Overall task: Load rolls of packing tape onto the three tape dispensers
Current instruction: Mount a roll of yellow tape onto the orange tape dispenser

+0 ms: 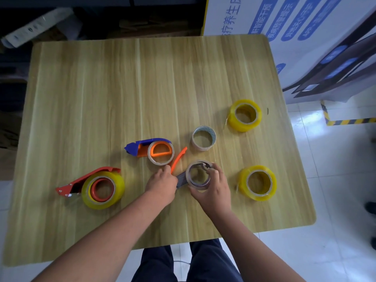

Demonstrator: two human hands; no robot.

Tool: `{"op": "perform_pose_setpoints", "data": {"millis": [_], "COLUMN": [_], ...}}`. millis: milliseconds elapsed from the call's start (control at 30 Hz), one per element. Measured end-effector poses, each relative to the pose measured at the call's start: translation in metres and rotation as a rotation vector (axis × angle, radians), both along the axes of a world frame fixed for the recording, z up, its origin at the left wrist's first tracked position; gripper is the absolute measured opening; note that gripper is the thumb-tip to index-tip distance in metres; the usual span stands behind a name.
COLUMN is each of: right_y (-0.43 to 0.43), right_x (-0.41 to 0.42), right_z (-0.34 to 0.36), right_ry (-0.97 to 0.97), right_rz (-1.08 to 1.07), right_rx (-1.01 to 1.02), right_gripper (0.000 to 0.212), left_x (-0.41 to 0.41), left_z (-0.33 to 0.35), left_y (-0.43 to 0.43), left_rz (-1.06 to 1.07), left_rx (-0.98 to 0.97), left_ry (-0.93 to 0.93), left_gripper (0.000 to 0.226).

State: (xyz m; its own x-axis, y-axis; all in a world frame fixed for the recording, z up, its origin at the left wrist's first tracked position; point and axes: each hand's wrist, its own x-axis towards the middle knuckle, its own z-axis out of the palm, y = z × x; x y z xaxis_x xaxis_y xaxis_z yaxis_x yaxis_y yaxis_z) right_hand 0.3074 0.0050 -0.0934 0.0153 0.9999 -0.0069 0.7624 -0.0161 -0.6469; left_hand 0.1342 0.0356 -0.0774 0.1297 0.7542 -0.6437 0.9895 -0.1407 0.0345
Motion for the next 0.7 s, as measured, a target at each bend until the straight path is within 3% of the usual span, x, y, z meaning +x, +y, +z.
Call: {"op": "perform_pose_setpoints", "data": {"millis": [167,300,433,567,700], "right_y": [0.027,0.066,0.095,0.109,0.103], "right_x": [0.028,0.076,0.099,0.095,0.081], "right_z": [0.035,0.031,0.018,0.006,0.002], "right_ry": [0.058,-0.049,-0.149,-0.222,-0.298], "right_rz": [-0.1,-0.184,-0.102,-0.021,0.107], "right_rx": [0.111,-0.081,-0.242,-0.291,-0.369], "right_gripper": [0.081,0.086,0.088,0.078,0.085], "left_x": [-0.001,-0.003,-0.003,-0.001,-0.001], "left_z": [0.0,0.002,0.006,0.008,0.008], "left_y": [0.001,-0.001,-0.004,-0.006,-0.006], "left_rz": [-0.016,0.023,0.039,0.068,0.086], "left_rx": [-0.015,-0.004,0.009,0.031,0.044], "left_ry": [-0.012,-0.046,-0.07,-0.091,-0.087], "left_gripper": [0.027,0.026,0.029,0.034,0.035]}}
